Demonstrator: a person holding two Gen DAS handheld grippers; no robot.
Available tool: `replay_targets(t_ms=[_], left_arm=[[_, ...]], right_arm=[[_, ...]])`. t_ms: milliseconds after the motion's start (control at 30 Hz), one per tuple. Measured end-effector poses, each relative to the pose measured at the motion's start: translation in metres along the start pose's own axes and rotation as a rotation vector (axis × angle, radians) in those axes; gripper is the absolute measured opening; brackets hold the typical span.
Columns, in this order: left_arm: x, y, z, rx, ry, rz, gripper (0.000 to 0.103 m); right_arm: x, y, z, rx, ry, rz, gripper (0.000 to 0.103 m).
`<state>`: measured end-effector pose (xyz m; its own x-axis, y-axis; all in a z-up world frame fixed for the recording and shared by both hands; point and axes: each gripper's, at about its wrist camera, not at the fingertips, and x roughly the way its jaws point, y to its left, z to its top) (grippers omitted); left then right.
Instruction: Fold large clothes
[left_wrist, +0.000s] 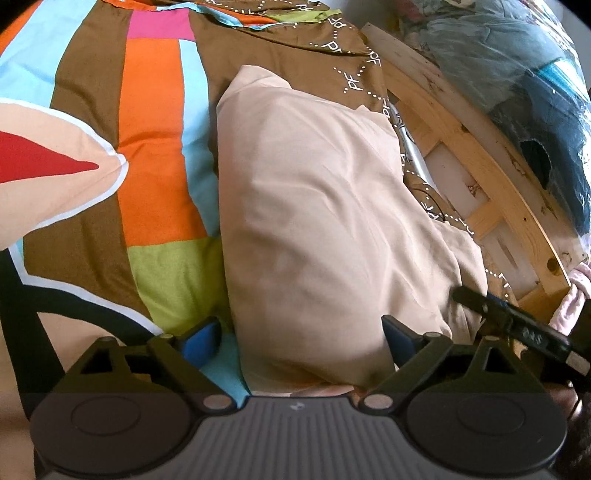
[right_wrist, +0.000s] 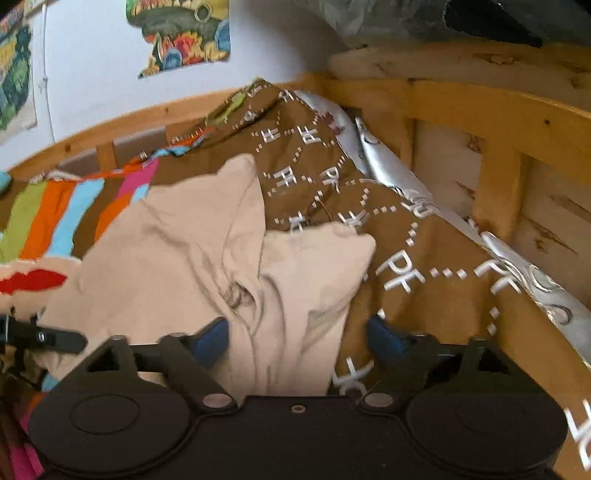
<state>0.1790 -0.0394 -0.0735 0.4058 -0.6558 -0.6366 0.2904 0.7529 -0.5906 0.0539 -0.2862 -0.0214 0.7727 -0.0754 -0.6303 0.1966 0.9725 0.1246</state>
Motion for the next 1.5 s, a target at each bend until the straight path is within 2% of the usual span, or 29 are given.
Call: replay_targets(t_ms=[33, 133, 267, 367, 433, 467, 533, 667, 733, 833, 1300, 1500], left_arm=[[0.0, 0.0, 0.0, 0.001, -0.001, 0.0, 0.096], [0.0, -0.002, 0.0, 0.004, -0.004, 0.006, 0.097], [-0.001, -0.004, 0.0, 0.011, -0.003, 0.016, 0.099], [-0.001, -0.003, 0.001, 0.006, -0.002, 0.011, 0.099], [-0.001, -0.003, 0.0, 0.007, -0.004, 0.013, 0.1], [-0.001, -0.003, 0.0, 0.007, -0.004, 0.014, 0.1], [0.0, -0.004, 0.0, 0.009, -0.005, 0.019, 0.1], [-0.001, -0.006, 0.0, 0.016, -0.006, 0.029, 0.102], [-0.002, -0.005, 0.0, 0.016, -0.005, 0.027, 0.102], [-0.002, -0.005, 0.0, 0.014, -0.004, 0.024, 0.102], [-0.002, -0.003, 0.0, 0.009, -0.002, 0.017, 0.102], [-0.002, -0.002, 0.0, 0.005, -0.003, 0.014, 0.102]], right_arm=[[0.003, 0.001, 0.002, -0.013, -0.01, 0.009, 0.058], [0.008, -0.008, 0.006, 0.07, -0.032, 0.042, 0.048], [0.012, -0.023, 0.007, 0.153, -0.017, 0.083, 0.048], [0.007, -0.034, 0.012, 0.246, 0.008, 0.145, 0.059], [0.004, -0.039, 0.012, 0.301, 0.002, 0.229, 0.081], [0.004, -0.039, 0.011, 0.306, -0.003, 0.247, 0.084], [0.005, -0.031, 0.01, 0.267, 0.006, 0.24, 0.089], [0.012, -0.003, 0.003, 0.068, 0.042, 0.136, 0.09], [0.014, 0.011, -0.003, -0.034, 0.046, 0.097, 0.095], [0.016, 0.022, -0.009, -0.114, 0.053, 0.072, 0.099], [0.02, 0.024, -0.01, -0.152, 0.054, 0.059, 0.102], [0.018, 0.019, -0.007, -0.113, 0.06, 0.083, 0.102]])
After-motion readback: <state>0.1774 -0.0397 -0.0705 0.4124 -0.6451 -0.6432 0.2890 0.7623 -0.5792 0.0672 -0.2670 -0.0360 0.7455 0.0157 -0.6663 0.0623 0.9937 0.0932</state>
